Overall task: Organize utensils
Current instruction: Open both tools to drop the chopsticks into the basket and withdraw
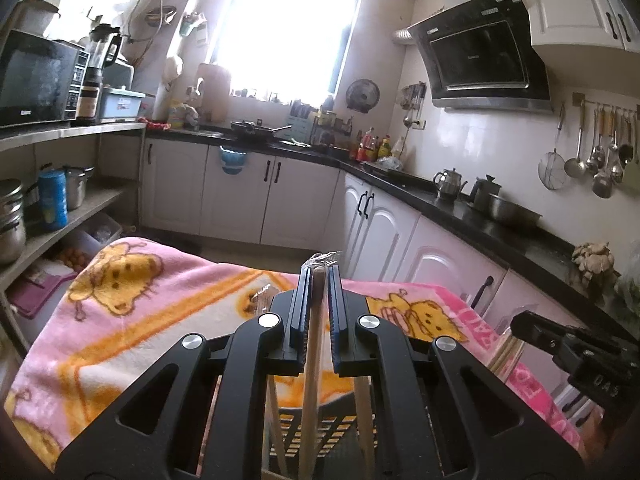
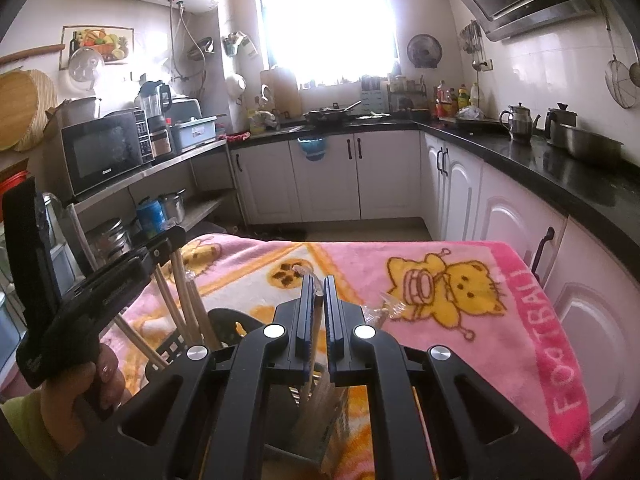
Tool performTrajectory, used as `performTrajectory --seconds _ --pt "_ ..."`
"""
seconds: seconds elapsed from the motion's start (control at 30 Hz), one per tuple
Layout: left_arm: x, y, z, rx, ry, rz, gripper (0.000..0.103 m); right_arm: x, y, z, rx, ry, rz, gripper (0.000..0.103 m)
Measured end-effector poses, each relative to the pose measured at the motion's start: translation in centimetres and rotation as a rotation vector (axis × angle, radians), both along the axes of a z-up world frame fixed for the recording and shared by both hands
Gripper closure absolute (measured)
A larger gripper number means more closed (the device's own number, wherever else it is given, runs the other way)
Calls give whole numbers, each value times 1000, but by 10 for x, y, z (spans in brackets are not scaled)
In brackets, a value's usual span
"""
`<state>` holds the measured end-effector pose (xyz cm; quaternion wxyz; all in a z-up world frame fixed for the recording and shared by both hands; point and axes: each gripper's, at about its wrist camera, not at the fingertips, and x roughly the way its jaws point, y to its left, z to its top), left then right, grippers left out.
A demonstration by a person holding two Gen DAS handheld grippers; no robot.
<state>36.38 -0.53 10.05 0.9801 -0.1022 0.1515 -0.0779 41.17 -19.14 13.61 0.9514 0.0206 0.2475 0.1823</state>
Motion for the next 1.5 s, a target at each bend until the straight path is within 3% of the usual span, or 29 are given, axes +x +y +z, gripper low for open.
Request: performTrajectory --seconds 0.33,0.47,0.6,0.97,1.5 --pt "-3 -1 0 12 23 -4 89 -4 -6 -2 5 22 -2 92" --pt "-2 1 -1 -1 73 -7 78 -5 -7 -1 3 28 -6 90" --pt "-2 6 -1 -32 121 -19 74 -5 -9 0 4 35 -10 86" --pt "-13 5 8 -29 153 -52 57 -12 -13 4 4 27 -6 78" --pt "-57 -1 21 -24 210 -139 32 -44 -24 18 -14 13 -4 66"
